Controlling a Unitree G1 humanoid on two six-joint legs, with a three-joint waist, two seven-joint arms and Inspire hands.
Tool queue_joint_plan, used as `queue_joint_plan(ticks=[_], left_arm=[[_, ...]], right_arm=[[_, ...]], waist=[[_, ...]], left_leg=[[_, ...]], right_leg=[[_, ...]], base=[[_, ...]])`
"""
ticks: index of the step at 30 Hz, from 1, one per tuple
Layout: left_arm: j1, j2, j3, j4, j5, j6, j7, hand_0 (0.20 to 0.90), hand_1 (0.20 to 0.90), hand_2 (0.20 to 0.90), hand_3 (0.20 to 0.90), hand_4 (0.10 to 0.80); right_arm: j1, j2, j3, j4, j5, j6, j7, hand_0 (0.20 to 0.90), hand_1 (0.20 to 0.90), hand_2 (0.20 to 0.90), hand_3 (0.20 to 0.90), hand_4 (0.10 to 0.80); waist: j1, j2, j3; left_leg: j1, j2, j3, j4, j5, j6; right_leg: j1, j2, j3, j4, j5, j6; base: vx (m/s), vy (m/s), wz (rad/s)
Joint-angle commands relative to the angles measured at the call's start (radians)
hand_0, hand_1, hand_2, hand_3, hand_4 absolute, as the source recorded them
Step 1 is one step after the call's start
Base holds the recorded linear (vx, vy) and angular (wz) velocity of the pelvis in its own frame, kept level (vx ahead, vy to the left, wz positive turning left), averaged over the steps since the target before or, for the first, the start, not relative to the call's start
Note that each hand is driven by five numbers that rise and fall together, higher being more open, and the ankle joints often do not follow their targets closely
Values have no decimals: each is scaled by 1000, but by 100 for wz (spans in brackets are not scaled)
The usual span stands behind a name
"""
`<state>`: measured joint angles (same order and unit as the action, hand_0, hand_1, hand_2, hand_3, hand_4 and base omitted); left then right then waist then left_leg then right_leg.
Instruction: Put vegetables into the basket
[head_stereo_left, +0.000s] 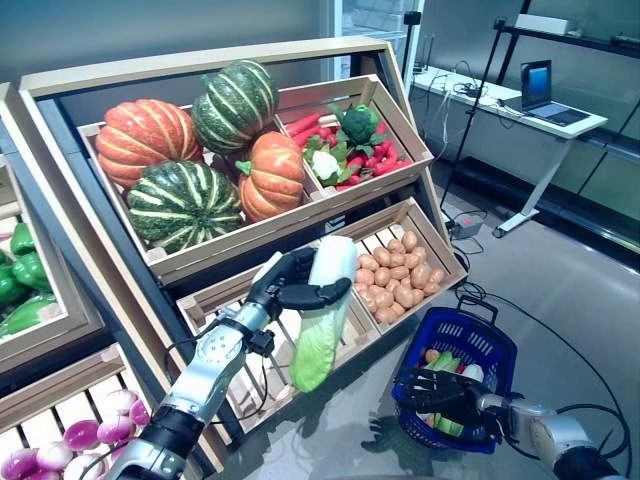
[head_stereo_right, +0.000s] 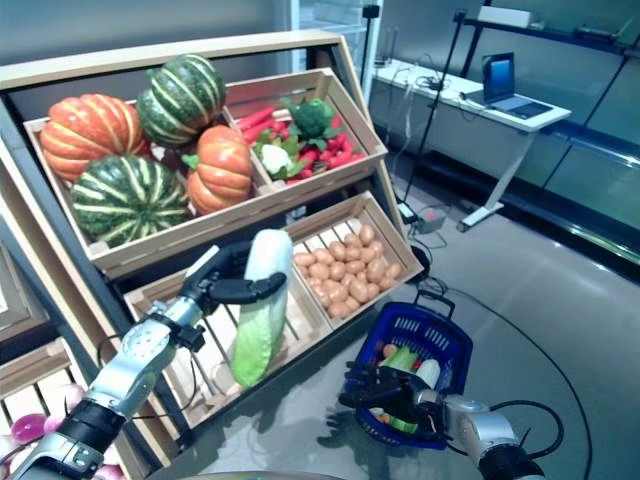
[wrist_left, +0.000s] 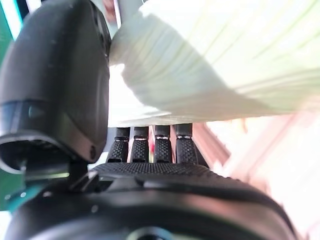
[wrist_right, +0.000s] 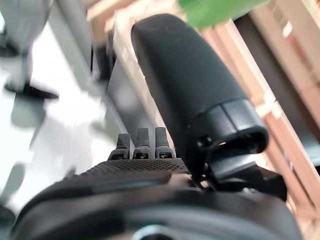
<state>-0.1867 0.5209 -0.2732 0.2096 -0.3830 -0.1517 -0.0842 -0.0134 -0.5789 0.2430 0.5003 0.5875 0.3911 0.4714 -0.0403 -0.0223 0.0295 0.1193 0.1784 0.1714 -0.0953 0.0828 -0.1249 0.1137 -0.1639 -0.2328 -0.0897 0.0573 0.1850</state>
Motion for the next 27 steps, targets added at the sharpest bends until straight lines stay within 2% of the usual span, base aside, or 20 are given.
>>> queue_joint_plan(ticks=[1,5,8,11,18,20,27], left_arm=[[-142,20,132,-21,71,-220,167,300,300,300,300,400],[-151,4,151,-1,141,-247,260,300,300,300,300,400],[-146,-24,162,13,190,-275,319,300,300,300,300,400],[-134,-45,163,14,221,-289,360,300,300,300,300,400],[-108,-81,146,-15,352,-312,501,300,300,300,300,400],[-103,-95,123,-31,390,-309,546,300,300,300,300,400],[-113,-112,78,-41,430,-322,625,300,300,300,300,400]], right_arm=[[-82,-23,-100,-132,17,-155,-65,900,900,900,900,800],[-73,-6,-127,-201,89,-152,-58,900,900,900,900,800],[-61,38,-126,-263,169,-150,-57,900,900,900,900,800],[-48,74,-115,-311,177,-159,-73,900,900,900,900,800],[-42,153,-36,-419,187,-182,-171,900,900,900,900,800],[-44,181,23,-458,155,-197,-205,900,900,900,900,800],[-86,216,105,-487,131,-237,-297,900,900,900,900,800]], waist=[[-9,-36,13],[-17,-38,19],[-20,-38,19],[-21,-36,17],[-17,-31,21],[-13,-28,24],[-2,-27,26]], left_leg=[[12,-11,16,8,-72,8],[12,-12,15,8,-74,7],[15,-13,17,8,-77,7],[16,-14,17,8,-78,7],[17,-17,13,8,-80,9],[18,-17,11,8,-81,9],[21,-18,5,8,-84,7]], right_leg=[[26,5,10,2,-23,-30],[26,6,13,3,-28,-30],[30,6,15,2,-32,-30],[31,6,15,2,-34,-30],[31,8,21,2,-37,-32],[31,8,22,2,-38,-32],[36,8,20,2,-39,-34]], base=[[-14,-5,-5],[0,0,0],[0,0,0],[0,0,0],[0,0,0],[0,0,0],[0,0,0]])
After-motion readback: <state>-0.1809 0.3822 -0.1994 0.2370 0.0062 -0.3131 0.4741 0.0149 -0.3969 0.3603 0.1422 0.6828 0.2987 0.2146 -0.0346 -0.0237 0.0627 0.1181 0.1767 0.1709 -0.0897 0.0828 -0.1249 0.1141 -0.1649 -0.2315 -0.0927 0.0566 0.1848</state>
